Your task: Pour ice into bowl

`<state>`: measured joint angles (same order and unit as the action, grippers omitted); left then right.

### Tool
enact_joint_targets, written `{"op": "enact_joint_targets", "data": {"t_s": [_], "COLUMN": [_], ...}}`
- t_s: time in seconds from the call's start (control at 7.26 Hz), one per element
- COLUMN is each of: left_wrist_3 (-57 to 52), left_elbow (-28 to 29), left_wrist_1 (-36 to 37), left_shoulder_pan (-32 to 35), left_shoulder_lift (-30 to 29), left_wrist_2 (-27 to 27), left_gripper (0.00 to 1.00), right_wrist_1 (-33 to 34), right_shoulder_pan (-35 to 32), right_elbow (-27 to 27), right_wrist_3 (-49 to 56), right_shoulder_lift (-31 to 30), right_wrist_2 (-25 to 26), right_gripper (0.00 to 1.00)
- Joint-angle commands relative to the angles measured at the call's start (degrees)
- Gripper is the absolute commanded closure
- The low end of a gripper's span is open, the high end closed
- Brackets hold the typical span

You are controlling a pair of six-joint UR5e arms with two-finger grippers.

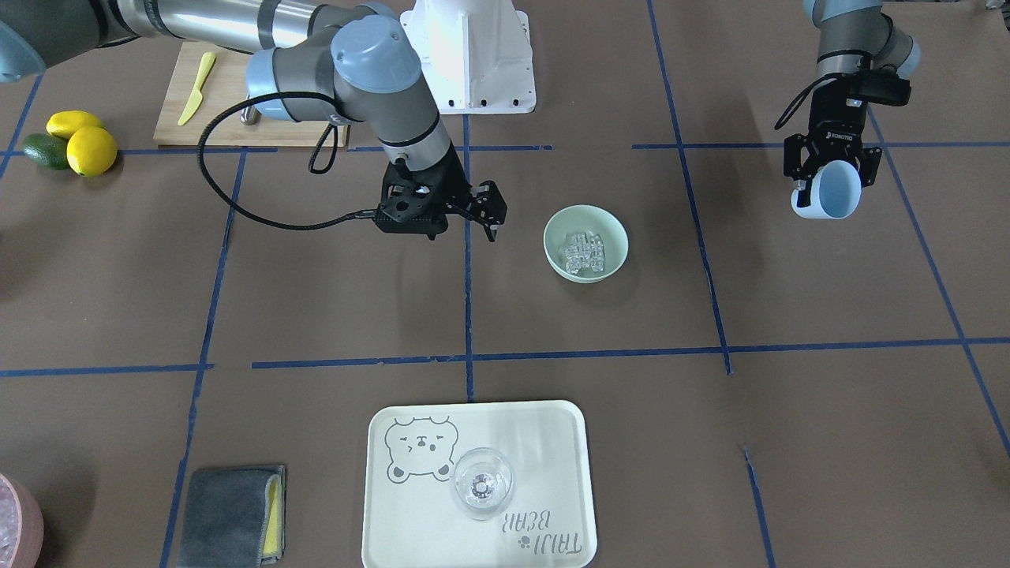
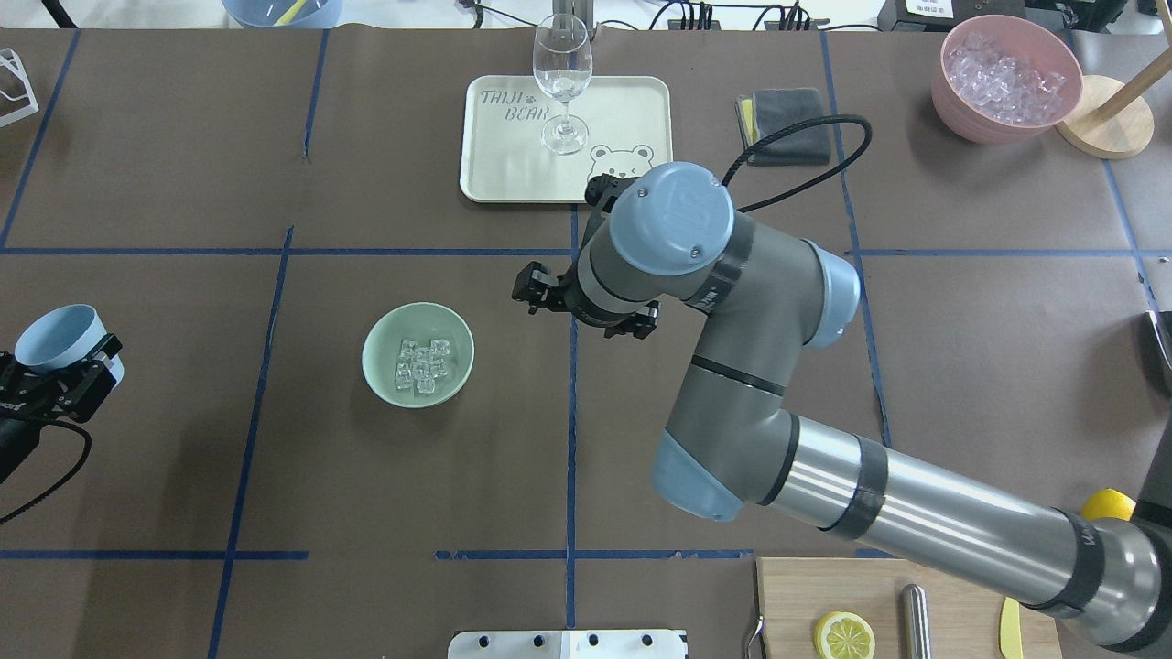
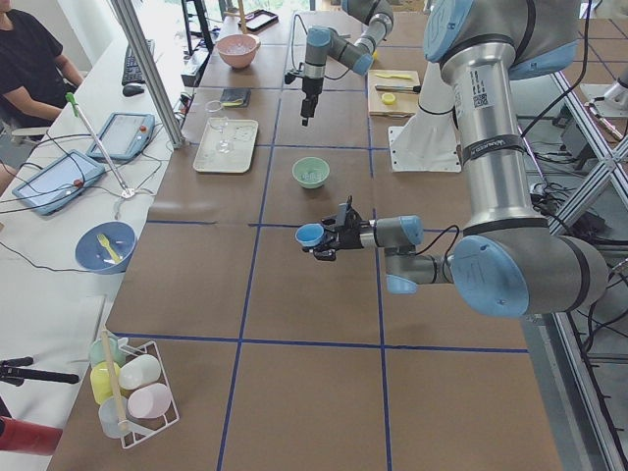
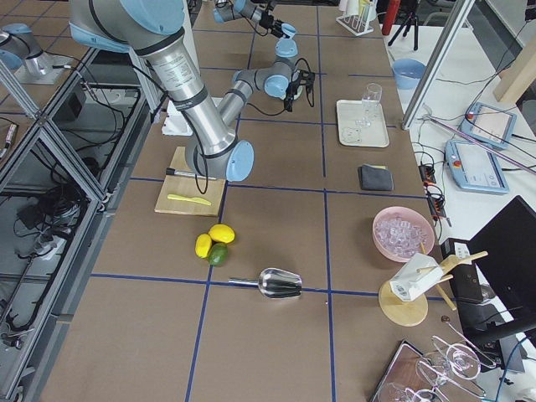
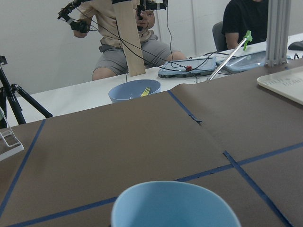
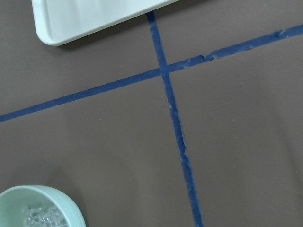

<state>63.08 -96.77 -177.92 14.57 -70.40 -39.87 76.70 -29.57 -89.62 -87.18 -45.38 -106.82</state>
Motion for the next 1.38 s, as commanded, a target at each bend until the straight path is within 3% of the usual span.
{"op": "enact_joint_targets", "data": {"t_s": [0.0, 0.28, 0.69, 0.83, 0.96, 1.1, 1.24], "left_wrist_3": [2.0, 1.8, 1.5, 1.4, 1.4, 1.4, 1.4], "left_elbow": [2.4, 8.2, 8.9, 9.0, 9.1, 9.1, 9.2], "left_wrist_1": [0.2, 0.5, 0.7, 0.7, 0.7, 0.7, 0.7], "left_shoulder_pan": [-0.2, -0.1, 0.1, 0.0, 0.1, 0.2, 0.3], "left_shoulder_lift": [-1.7, -6.9, -6.9, -7.0, -6.9, -6.9, -6.9], "left_wrist_2": [2.1, 5.5, 5.8, 7.8, 8.0, 8.0, 8.1], "left_gripper": [1.0, 1.0, 1.0, 1.0, 1.0, 1.0, 1.0], "right_wrist_1": [-0.2, -0.2, -0.3, -0.3, -0.3, -0.3, -0.3], "right_shoulder_pan": [2.1, 4.3, 6.5, 6.9, 7.0, 7.2, 7.7], "right_elbow": [8.1, 9.1, 19.0, 19.5, 19.6, 19.8, 19.8], "right_wrist_3": [-1.3, -1.5, -1.3, -1.4, -1.3, -1.0, -1.0], "right_shoulder_lift": [7.1, 7.7, 14.2, 14.1, 14.1, 14.0, 14.0], "right_wrist_2": [2.6, 5.1, 7.2, 7.2, 7.2, 7.2, 7.6], "right_gripper": [0.0, 0.0, 0.01, 0.14, 0.41, 0.79, 1.0]}}
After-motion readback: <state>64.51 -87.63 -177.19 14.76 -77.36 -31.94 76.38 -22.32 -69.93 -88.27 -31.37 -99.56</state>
